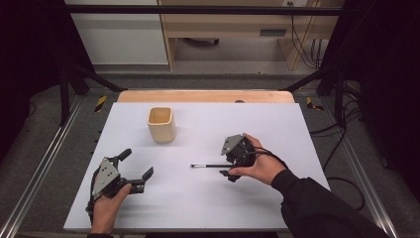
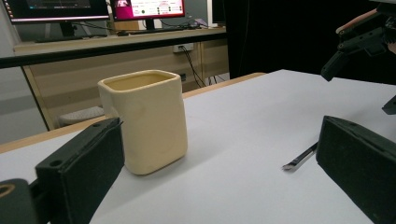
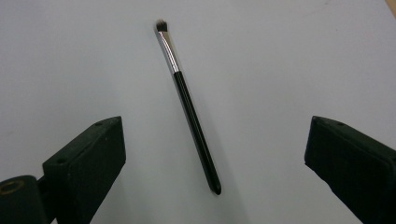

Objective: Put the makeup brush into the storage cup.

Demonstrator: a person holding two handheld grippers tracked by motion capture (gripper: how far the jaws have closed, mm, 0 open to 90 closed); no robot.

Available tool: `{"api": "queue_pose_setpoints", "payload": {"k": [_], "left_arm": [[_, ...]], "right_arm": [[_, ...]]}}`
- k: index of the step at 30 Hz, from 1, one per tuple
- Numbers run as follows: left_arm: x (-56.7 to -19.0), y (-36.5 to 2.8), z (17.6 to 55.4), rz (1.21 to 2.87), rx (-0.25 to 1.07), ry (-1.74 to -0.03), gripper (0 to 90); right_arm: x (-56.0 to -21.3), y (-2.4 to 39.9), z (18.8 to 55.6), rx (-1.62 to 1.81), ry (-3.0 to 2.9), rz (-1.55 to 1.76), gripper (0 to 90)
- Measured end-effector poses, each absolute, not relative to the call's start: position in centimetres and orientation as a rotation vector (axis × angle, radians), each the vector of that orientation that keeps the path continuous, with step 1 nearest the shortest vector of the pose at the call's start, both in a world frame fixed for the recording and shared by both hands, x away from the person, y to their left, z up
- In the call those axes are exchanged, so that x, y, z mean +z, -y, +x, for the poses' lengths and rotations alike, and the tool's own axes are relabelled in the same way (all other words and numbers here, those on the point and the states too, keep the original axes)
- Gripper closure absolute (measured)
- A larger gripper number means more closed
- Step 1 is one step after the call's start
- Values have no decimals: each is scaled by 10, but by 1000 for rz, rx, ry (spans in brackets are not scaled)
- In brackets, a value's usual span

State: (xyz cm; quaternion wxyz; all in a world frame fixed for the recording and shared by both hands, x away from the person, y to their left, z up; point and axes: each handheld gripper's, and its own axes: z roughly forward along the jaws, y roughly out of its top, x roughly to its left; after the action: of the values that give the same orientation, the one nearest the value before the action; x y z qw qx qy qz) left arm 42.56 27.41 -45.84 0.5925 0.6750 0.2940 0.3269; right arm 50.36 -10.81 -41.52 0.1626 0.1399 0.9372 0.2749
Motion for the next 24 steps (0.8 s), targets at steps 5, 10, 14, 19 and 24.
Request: {"api": "queue_pose_setpoints", "payload": {"k": [5,10,14,19,24], "left_arm": [[-459,-274,426,1571,759,-683,8],[-458,-274,425,1566,762,-679,9],[-458,-274,425,1565,759,-680,9],[-458,-274,425,1565,758,-677,9],[-458,-274,426,1567,759,-677,9]], "right_arm": [[-415,103,504,792,-2677,378,55],[-417,101,509,795,-2700,395,58],[-419,100,512,794,-2710,388,64],[-421,98,514,793,-2720,384,74],[-421,92,517,785,-2722,384,73]]}}
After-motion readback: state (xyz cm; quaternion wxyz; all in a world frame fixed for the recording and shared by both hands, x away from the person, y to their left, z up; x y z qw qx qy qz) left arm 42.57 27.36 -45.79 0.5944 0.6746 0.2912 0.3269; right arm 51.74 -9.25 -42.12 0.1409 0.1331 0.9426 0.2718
